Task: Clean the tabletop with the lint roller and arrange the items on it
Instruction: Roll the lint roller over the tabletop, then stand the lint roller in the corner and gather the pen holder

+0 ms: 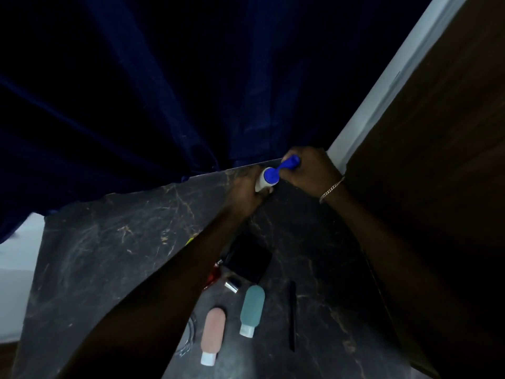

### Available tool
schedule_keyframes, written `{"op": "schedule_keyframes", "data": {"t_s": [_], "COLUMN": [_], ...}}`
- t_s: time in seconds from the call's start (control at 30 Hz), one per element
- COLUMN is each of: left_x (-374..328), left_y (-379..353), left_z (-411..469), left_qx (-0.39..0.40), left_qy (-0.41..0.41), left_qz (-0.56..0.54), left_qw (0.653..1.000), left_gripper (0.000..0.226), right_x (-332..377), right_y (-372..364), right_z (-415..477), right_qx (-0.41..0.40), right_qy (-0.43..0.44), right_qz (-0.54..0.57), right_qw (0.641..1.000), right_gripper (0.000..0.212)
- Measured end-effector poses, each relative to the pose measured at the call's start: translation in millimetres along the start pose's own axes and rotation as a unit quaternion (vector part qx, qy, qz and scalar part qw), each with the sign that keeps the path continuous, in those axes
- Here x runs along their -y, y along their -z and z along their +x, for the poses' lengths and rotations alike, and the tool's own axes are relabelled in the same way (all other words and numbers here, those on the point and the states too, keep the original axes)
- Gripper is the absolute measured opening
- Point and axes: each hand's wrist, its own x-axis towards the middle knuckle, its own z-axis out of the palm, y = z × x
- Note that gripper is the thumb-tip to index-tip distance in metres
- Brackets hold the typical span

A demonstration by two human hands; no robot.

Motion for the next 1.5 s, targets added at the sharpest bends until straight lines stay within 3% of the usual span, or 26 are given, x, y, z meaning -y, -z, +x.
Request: {"op": "schedule_keyframes", "data": {"t_s": [0.23, 0.87, 1.2, 1.4, 1.5], "left_x": [-12, -5, -9, -12, -14], "left_y": [-35, -65, -52, -33, -16], "left_z": [50, 67, 59, 32, 5], "left_qx": [0.012, 0.021, 0.047, 0.026, -0.006], "left_qy": [0.053, 0.088, 0.065, 0.055, 0.031], "left_qz": [-0.139, -0.182, -0.106, 0.001, 0.099], "left_qw": [0.989, 0.979, 0.991, 0.998, 0.995], "left_gripper": [0.044, 0.040, 0.054, 0.071, 0.082], "right_x": [-19, -45, -48, -47, -43], "right_y": [14, -16, -21, -19, -20], "right_z": [39, 51, 49, 22, -1], "right_qx": [-0.066, -0.013, -0.008, -0.033, -0.068], "right_qy": [0.000, -0.039, -0.074, -0.105, -0.092], "right_qz": [0.046, 0.008, 0.013, 0.004, -0.026], "right_qw": [0.997, 0.999, 0.997, 0.994, 0.993], "right_gripper": [0.018, 0.015, 0.022, 0.069, 0.080]}}
